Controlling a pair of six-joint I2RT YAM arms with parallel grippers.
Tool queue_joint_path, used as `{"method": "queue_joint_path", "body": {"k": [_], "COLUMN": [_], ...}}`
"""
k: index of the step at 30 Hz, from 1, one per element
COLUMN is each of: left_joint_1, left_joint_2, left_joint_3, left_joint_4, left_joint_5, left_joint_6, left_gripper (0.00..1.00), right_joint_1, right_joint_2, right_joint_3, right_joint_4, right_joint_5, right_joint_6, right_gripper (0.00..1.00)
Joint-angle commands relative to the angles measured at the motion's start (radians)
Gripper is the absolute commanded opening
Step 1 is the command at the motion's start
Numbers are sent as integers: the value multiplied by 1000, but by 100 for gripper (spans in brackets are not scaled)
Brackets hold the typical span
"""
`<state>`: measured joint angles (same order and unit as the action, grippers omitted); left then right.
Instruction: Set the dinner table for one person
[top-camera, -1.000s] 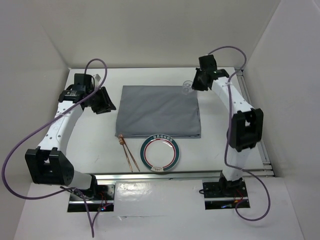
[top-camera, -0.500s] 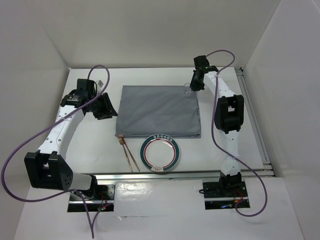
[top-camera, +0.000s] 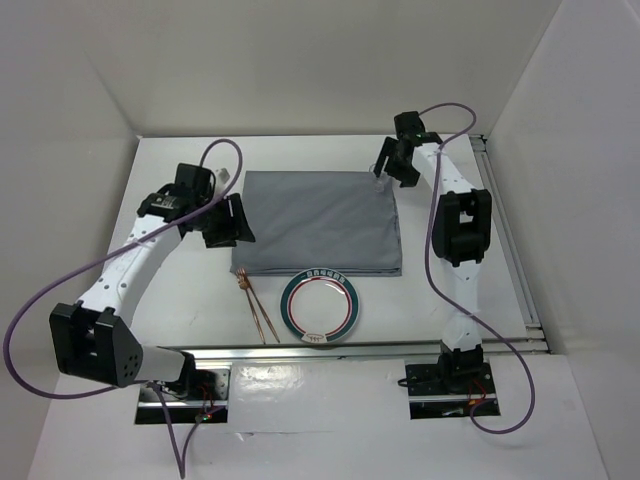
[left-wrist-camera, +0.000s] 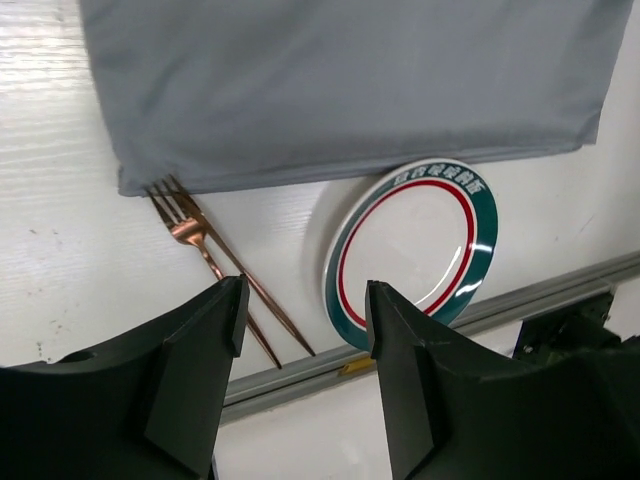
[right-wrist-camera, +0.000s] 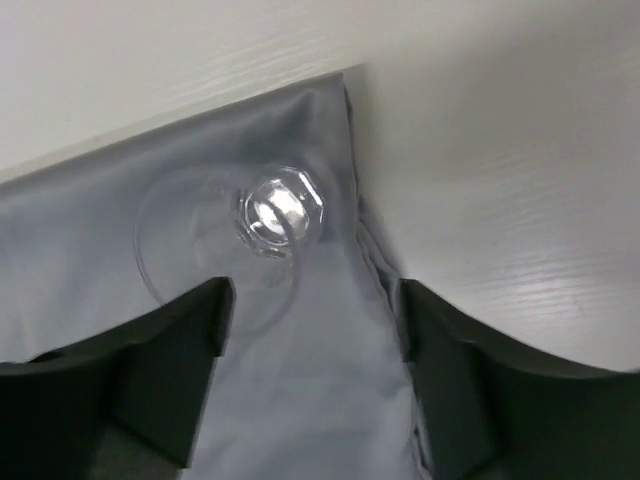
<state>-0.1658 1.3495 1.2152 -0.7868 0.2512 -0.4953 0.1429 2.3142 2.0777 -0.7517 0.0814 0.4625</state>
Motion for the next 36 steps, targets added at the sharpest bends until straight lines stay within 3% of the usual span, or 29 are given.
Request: {"method": "queue_joint_path", "body": {"k": [1,4,10,15,22,25,31,34,35,36], "left_joint_1": [-58,-99,-222,-339,-350,-350,-350,-350,-350,-350], "left_joint_2": [-38,-47,-46,-26,26,88,184,197,206,206], "left_joint_3": [12,-46,-207,-304,-431,-445,-474,-485,-485,-485], "left_joint_4": [-3,29,109,207,405,463,558,598,598,598], "left_joint_5": [-13,-1,-12,-12,78,102,174,186,198,198], "left_joint_6": [26,17,-51,-114,-175,-175,-164,-164,-164,-164], "left_gripper": [67,66,69,74,88,89,74,57,43,37], "right_joint_1": [-6,-6,-6,-6,-17,-17,-26,-26,-26,-26], "right_joint_2": [-31,-91,-317,-612,-916,-1025,-1130,-1150,-1150,-1150], "right_joint_3": [56,56,-36,-333,-639,-735,-811,-821,-821,-821], "right_joint_4": [25,25,54,121,101,87,29,5,5,5], "right_joint_5": [-35,-57,-86,-86,-77,-77,-77,-57,-57,-57], "right_joint_6": [-1,-10,-19,-28,-28,-28,-18,-27,-27,-27], "right_gripper": [89,99,100,100,100,100,100,100,100,100]}}
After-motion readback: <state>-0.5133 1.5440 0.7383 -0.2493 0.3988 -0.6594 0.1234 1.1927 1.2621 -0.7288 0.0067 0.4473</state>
